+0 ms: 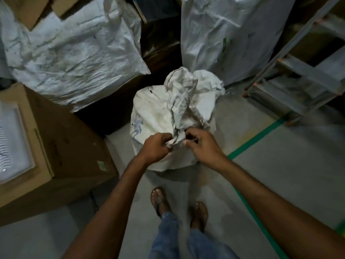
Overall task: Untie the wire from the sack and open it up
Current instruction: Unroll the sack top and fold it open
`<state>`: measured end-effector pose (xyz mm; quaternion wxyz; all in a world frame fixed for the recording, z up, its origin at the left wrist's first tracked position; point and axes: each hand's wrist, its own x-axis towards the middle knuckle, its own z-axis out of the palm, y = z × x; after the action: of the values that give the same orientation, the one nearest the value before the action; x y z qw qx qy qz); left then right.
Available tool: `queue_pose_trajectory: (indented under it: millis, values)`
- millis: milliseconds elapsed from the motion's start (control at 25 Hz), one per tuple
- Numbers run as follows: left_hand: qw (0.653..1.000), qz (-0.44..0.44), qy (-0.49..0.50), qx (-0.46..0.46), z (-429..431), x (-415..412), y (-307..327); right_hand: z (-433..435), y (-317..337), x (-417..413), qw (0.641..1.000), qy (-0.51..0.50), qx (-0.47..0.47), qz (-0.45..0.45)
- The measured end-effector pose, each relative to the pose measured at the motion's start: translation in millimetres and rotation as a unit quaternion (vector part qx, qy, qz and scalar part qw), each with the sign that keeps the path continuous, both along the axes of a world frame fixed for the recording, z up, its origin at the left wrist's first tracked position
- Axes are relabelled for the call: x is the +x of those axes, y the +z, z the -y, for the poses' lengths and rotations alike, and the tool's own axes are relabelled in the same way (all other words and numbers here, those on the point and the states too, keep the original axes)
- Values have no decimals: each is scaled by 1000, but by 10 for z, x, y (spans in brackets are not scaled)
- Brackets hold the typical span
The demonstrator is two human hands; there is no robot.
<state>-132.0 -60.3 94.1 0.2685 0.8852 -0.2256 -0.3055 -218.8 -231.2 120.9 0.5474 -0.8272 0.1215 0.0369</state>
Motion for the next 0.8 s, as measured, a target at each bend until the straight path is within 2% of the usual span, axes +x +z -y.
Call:
queue_pose_trajectory:
  millis: [40, 120, 280, 360, 480, 560, 680, 760, 800]
  values:
    - [998, -54, -16, 0, -142, -110, -105, -35, -151, -143, 999, 10, 12, -31]
    - [985, -159, 17, -59, -336, -333, -166, -112, -312, -337, 997, 6, 22, -73]
    - [920, -263, 203, -207, -416, -372, -116, -239, -308, -399, 998, -23, 26, -57]
    - [883, -293, 272, -248, -376, -258, 6, -275, -284, -349, 999, -18, -12, -38]
    - [883, -285, 283, -242, -265, 14, 409, -317, -243, -254, 995, -1, -101, -13]
    - [890, -273, 260, -255, -143, 206, 604, -329, -204, -209, 991, 21, -128, 13]
    - [926, -204, 205, -241, 50, 266, 738, -328, -138, -102, 998, -7, -56, 10]
    - [922, -158, 207, -287, 138, 237, 731, -332, -20, -65, 987, -132, 85, -31]
    - [918, -145, 211, -304, 146, 217, 733, -313, 68, -54, 959, -213, 181, -51]
